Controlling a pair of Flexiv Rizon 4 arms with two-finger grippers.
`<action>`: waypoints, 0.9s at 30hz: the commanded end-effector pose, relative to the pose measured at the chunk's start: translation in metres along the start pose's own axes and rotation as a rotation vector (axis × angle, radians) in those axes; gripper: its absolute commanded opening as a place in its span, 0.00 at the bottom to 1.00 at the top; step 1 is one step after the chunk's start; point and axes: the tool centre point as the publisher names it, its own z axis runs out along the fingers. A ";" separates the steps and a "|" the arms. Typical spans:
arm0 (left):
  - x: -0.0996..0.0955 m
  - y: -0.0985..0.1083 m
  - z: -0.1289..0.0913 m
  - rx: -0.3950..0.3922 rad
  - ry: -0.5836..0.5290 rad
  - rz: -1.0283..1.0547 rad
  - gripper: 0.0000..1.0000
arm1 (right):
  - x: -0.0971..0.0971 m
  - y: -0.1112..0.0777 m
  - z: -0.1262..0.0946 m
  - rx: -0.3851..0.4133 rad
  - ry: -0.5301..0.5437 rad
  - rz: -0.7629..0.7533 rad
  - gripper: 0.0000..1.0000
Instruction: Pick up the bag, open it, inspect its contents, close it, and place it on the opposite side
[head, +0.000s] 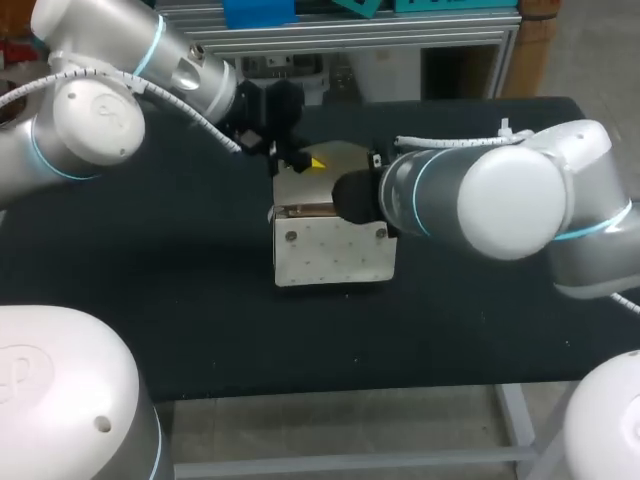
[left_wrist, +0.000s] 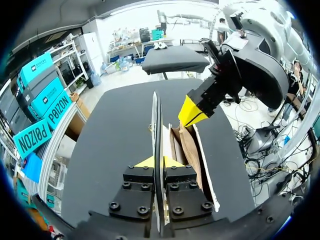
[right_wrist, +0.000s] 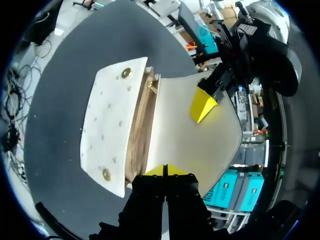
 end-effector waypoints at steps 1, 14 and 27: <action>-0.026 0.006 0.024 0.010 0.123 -0.032 0.00 | 0.017 -0.004 -0.023 0.013 -0.058 0.007 0.00; -0.056 0.037 0.065 0.008 0.128 -0.088 0.00 | 0.060 -0.007 -0.016 0.015 -0.023 0.028 0.00; -0.061 0.055 0.086 -0.012 0.108 -0.047 0.00 | 0.092 -0.015 0.006 0.038 0.043 0.072 0.00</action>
